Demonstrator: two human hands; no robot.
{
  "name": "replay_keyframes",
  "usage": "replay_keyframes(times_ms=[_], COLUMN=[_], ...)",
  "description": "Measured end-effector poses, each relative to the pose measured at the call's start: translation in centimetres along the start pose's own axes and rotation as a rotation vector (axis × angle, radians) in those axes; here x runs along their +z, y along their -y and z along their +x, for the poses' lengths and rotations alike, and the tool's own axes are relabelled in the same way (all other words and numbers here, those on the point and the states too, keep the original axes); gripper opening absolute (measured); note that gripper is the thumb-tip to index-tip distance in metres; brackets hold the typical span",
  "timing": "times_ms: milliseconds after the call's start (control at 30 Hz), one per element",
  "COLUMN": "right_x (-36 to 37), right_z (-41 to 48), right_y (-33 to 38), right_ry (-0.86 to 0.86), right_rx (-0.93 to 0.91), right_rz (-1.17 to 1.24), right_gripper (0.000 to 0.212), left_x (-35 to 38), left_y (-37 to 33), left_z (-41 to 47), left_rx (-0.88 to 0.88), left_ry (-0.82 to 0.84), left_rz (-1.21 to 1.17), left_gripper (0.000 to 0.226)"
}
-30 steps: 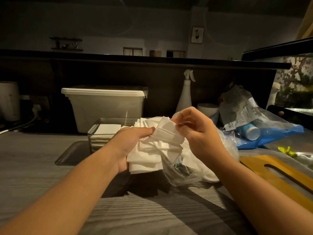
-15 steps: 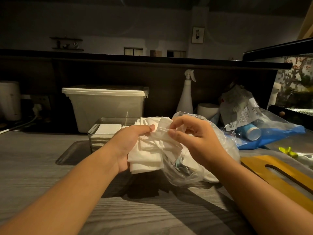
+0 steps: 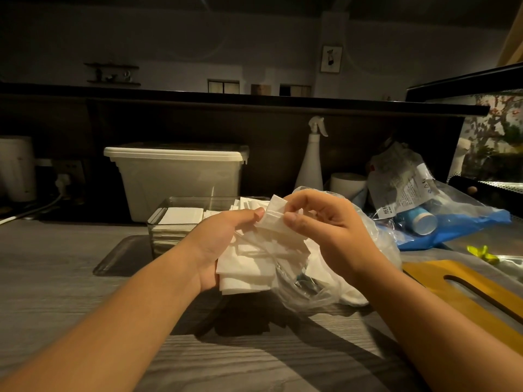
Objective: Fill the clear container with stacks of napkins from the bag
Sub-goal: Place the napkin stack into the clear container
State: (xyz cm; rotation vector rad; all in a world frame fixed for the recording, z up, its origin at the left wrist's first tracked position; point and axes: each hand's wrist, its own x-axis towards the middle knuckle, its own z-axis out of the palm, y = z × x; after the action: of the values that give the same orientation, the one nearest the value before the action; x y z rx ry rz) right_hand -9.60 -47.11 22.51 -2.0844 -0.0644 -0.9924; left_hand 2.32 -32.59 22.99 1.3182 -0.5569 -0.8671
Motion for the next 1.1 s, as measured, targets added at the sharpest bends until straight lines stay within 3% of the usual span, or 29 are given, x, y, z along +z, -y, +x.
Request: replay_keyframes(times_ms=[133, 267, 400, 667, 833, 1000, 1100], right_x=[0.0, -0.3, -0.1, 0.1, 0.2, 0.2, 0.1], right_z=[-0.1, -0.3, -0.4, -0.5, -0.6, -0.5, -0.6], right_y=[0.1, 0.4, 0.4, 0.7, 1.0, 0.8, 0.9], right_ry=[-0.062, -0.005, -0.010, -0.033, -0.078, -0.096, -0.117], right_rx=[-0.030, -0.167, -0.173, -0.184, -0.149, -0.179, -0.218], right_rz=[-0.102, -0.309, -0.298, -0.309, -0.331, -0.315, -0.317], right_gripper=[0.012, 0.020, 0.017, 0.006, 0.019, 0.003, 0.015], left_x=[0.0, -0.1, -0.1, -0.6, -0.5, -0.2, -0.1], left_y=[0.1, 0.0, 0.1, 0.1, 0.1, 0.1, 0.0], left_z=[0.1, 0.1, -0.1, 0.5, 0.5, 0.1, 0.0], left_rx=[-0.005, -0.006, -0.004, -0.003, -0.009, 0.032, 0.033], left_ry=[-0.013, -0.030, -0.029, 0.026, 0.023, 0.039, 0.021], left_rz=[-0.012, -0.015, -0.024, -0.068, -0.084, -0.066, -0.066], left_gripper=[0.028, 0.029, 0.027, 0.052, 0.053, 0.028, 0.028])
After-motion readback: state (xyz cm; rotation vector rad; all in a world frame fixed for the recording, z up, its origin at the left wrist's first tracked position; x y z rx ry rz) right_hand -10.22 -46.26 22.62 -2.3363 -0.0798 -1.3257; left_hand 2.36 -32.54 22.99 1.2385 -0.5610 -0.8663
